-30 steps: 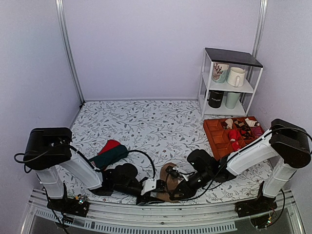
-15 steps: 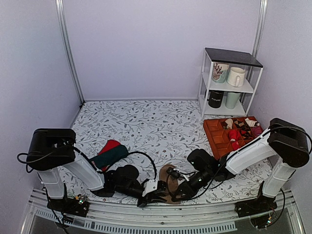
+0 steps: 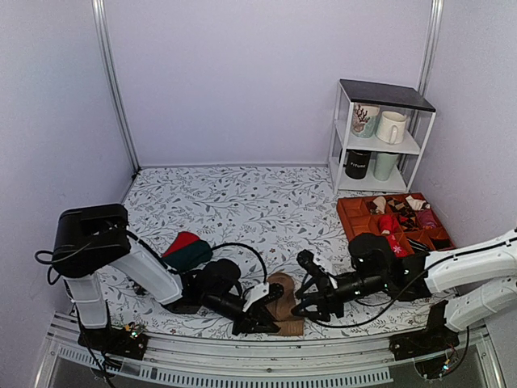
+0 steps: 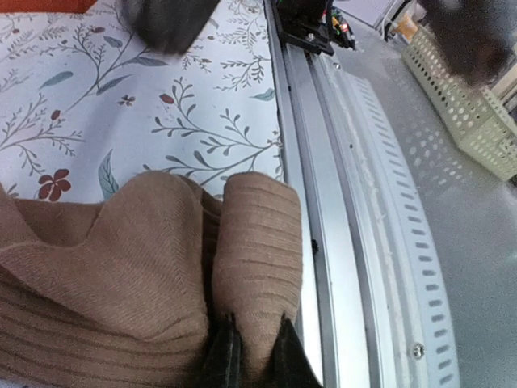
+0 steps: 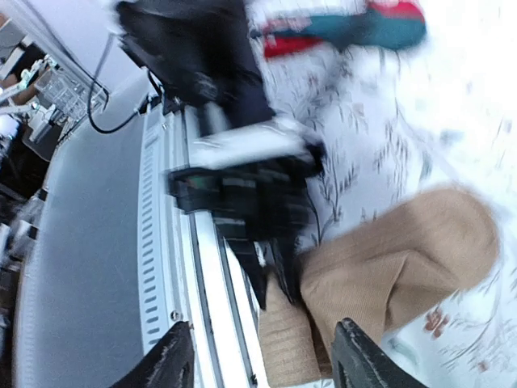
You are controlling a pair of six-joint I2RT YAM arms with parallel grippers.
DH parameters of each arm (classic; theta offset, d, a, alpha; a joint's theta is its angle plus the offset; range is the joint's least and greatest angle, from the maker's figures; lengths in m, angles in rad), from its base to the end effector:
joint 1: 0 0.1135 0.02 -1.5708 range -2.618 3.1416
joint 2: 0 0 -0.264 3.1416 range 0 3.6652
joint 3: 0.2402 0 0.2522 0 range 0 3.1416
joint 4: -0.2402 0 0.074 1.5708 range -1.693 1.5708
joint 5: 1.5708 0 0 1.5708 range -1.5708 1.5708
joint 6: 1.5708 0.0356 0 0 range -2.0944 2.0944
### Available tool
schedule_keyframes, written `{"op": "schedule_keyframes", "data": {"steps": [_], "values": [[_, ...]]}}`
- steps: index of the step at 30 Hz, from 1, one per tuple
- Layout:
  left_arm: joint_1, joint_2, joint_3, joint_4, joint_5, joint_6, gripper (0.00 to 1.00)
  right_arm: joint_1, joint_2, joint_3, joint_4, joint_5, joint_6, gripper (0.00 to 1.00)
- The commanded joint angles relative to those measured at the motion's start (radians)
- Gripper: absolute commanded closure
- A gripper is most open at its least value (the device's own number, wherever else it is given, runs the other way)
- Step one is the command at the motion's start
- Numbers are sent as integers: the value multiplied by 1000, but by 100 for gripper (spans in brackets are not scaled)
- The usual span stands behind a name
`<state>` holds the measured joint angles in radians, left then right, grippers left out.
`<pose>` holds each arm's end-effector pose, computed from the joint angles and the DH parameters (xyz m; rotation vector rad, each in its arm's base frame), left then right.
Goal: Roll the socks
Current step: Roll a pair of socks at the center of the board.
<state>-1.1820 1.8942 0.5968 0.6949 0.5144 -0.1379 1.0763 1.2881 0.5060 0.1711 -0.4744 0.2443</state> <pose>0.1029 -0.2975 0.0847 1.4662 1.8911 -1.2568 0.1038 0.2269 0.1763 -1.2338 2.0528 1.2124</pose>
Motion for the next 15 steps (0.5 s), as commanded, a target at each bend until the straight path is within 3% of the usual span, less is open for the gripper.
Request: {"op": "schedule_keyframes", "data": {"steps": [1, 4, 15], "values": [[65, 125, -35, -274, 59, -119, 100, 117, -129, -118, 123, 228, -300, 38], [86, 147, -38, -295, 81, -148, 100, 203, -122, -154, 188, 346, -407, 38], [100, 187, -48, -287, 105, -167, 100, 345, 120, -98, 225, 555, -486, 38]]}}
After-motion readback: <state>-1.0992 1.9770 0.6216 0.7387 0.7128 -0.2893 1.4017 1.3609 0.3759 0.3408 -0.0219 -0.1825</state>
